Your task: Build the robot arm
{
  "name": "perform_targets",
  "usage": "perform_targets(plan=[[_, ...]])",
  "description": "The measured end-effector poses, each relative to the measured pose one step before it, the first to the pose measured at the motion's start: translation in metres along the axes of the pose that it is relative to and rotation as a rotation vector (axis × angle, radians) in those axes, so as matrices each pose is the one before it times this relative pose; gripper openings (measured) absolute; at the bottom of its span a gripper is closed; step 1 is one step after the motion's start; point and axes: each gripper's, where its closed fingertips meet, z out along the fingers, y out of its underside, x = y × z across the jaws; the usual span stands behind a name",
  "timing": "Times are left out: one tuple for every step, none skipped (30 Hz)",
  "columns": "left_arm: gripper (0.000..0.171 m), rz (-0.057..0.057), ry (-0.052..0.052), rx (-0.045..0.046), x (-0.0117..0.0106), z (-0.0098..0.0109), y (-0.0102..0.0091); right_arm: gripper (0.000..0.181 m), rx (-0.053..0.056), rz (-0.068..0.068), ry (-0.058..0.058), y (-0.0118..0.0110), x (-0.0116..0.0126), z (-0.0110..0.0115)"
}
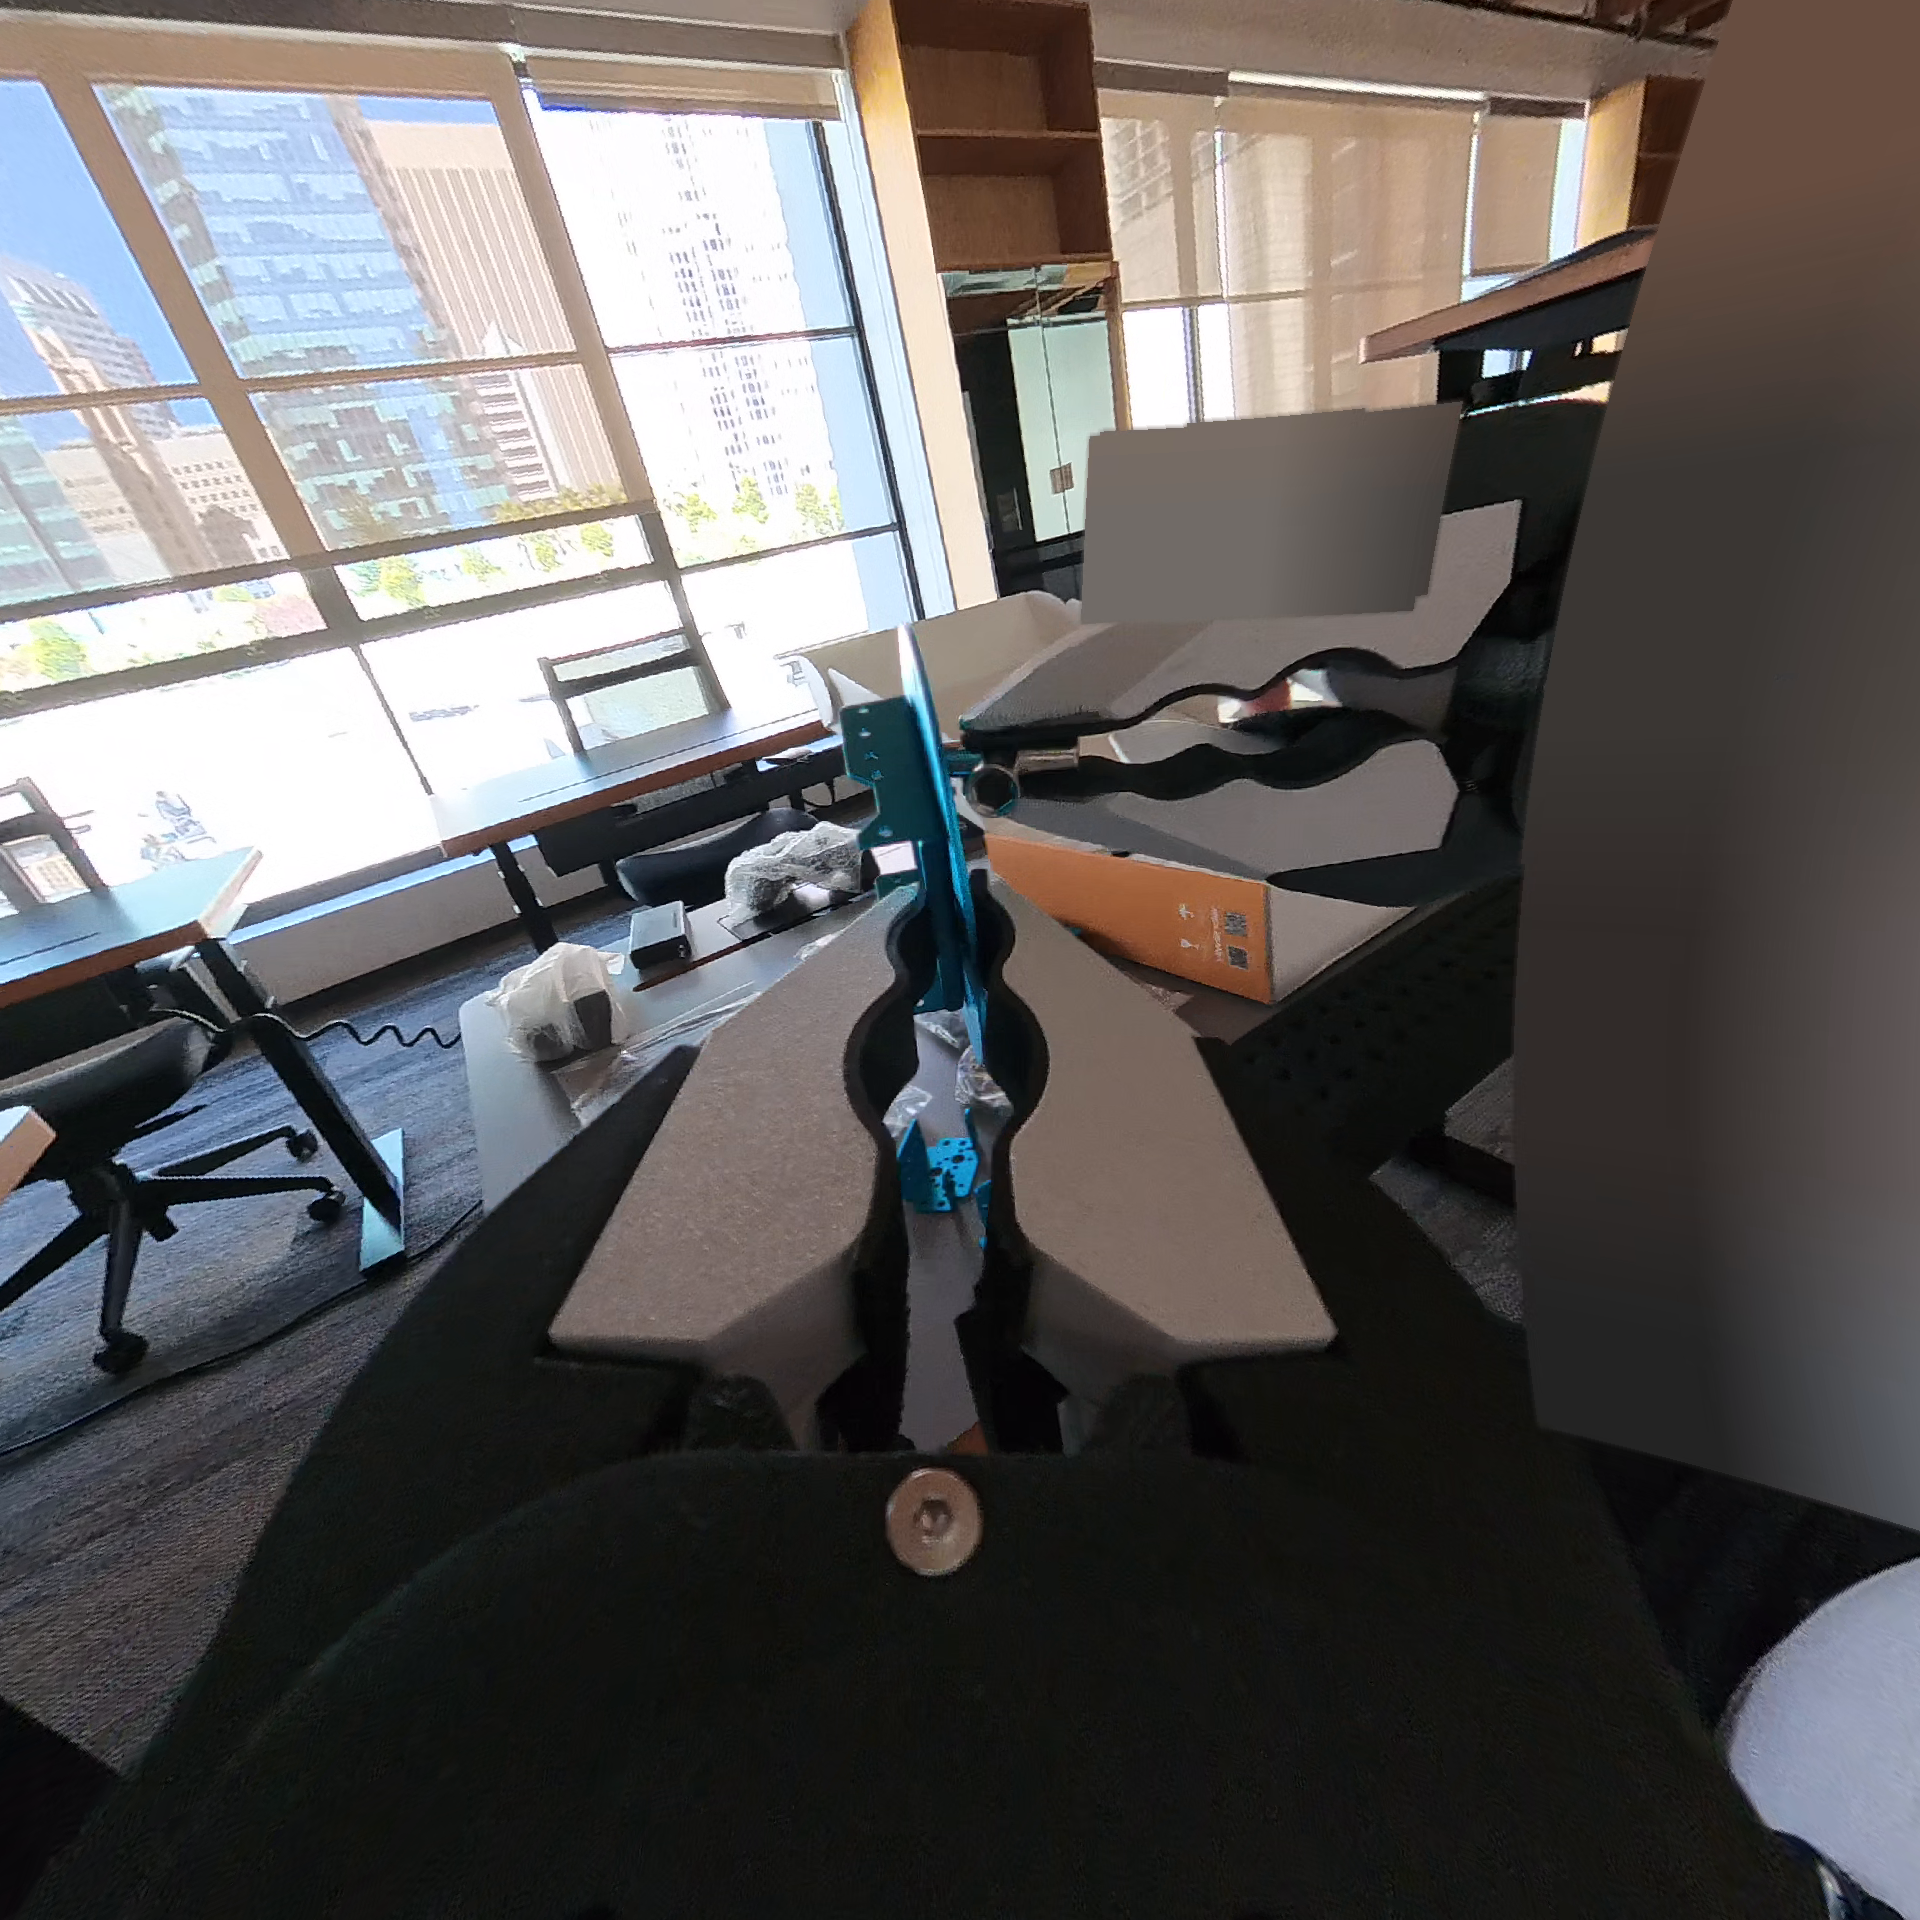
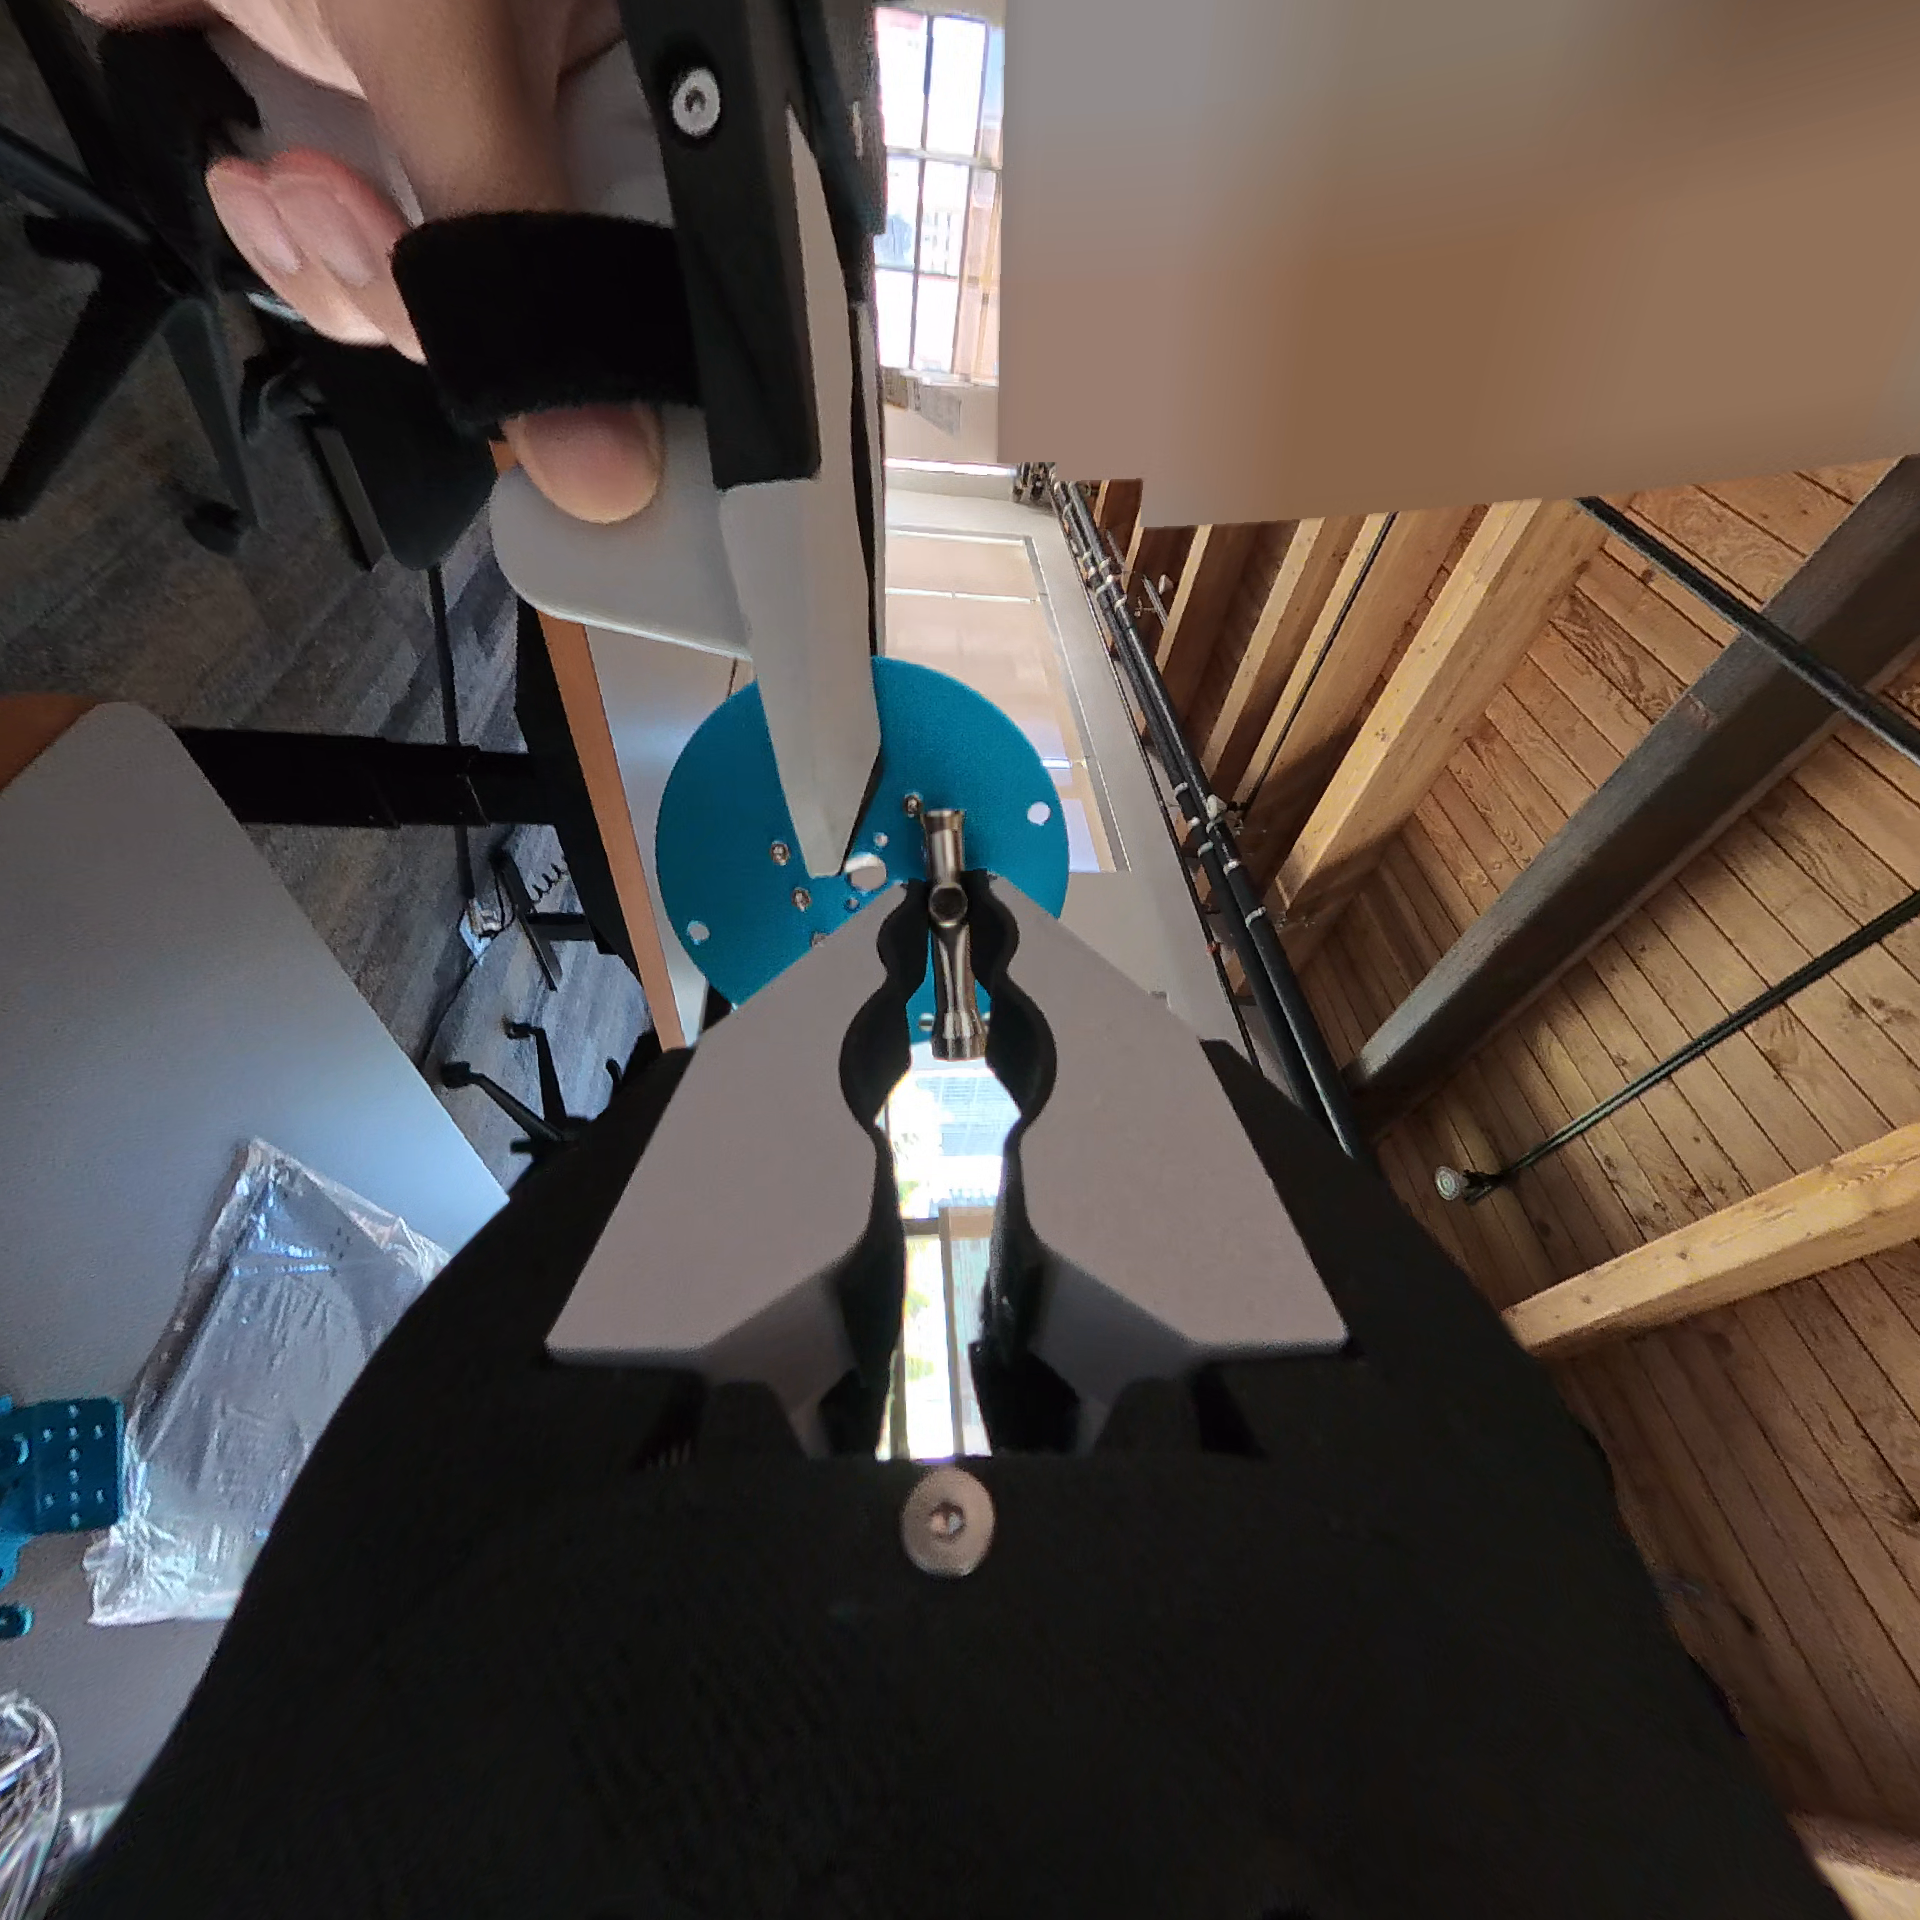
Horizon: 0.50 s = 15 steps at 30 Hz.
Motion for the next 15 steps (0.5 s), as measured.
perform_targets(plan=[[0.003, -0.0075, 0.0164, -0.00784, 0.00159, 0.00066, 0.00117, 0.007, 0.0201, -0.0076, 0.0006, -0.00141, -0.00038, -0.00171], [0.003, -0.0066, 0.027, -0.00552, 0.00233, 0.00013, 0.00069, 0.008, 0.0232, -0.0308, -0.003, -0.00072, -0.00139, -0.00213], [0.003, 0.0053, 0.0327, -0.00996, 0.00308, -0.00035, 0.00135, 0.007, 0.0303, -0.0378, -0.0124, -0.00134, -0.00221, -0.00276], [0.003, 0.0188, 0.0227, -0.01006, 0.00195, -0.0007, 0.0013, 0.007, 0.0213, -0.0082, -0.0182, -0.00053, -0.00135, -0.00257], [0.003, 0.0111, 0.0095, 0.0024, 0.00052, -0.00153, -0.00083, 0.007, 0.0055, 0.0415, -0.0126, -0.00024, 0.00042, -0.00108], [0.003, -0.0053, 0.0126, 0.00831, 0.0011, -0.00133, -0.00175, 0.007, 0.0047, 0.0408, -0.0031, -0.00142, 0.00151, -0.00073], [0.003, -0.0123, 0.0136, 0.00934, 0.00102, -0.0009, -0.00142, 0.007, 0.0017, 0.0083, -0.0029, -0.00102, 0.00127, -0.0011], [0.003, -0.017, 0.0126, 0.01271, 0.00092, -0.00057, -0.00114, 0.007, -0.0079, -0.0069, -0.0014, 0.00037, 0.00148, -0.00084], [0.003, -0.0223, 0.0124, 0.01146, 0.00093, -0.00014, -0.00082, 0.007, -0.009, -0.0003, -0.0035, 0.00093, 0.00086, -0.00037], [0.003, -0.0255, 0.0074, 0.00955, 0.00009, 0.00025, -0.00049, 0.007, -0.0146, 0.0081, -0.0047, 0.00193, 0.00054, 0.00014], [0.003, -0.0232, 0.0006, 0.00337, -0.00036, 0.00069, 0.00009, 0.007, -0.0097, 0.0106, -0.0007, 0.0007, 0.00026, 0.00066], [0.003, -0.0023, -0.0153, 0.00071, -0.0017, 0.00045, 0.00011, 0.007, -0.0162, 0.0086, 0.0045, 0.00094, 0.00022, 0.00132], [0.003, 0.0212, -0.0323, -0.01805, -0.00325, 0.00049, 0.00217, 0.007, -0.0243, 0.0039, -0.0039, 0.00138, -0.00153, 0.00161], [0.003, 0.0337, -0.0357, -0.02393, -0.00259, 0.0006, 0.00229, 0.007, -0.0304, -0.002, -0.0052, 0.00233, -0.00202, 0.00183], [0.003, 0.0338, -0.0328, -0.01875, -0.00179, 0.00044, 0.00127, 0.007, -0.0306, -0.0018, 0.0039, 0.00255, -0.00108, 0.00197]])
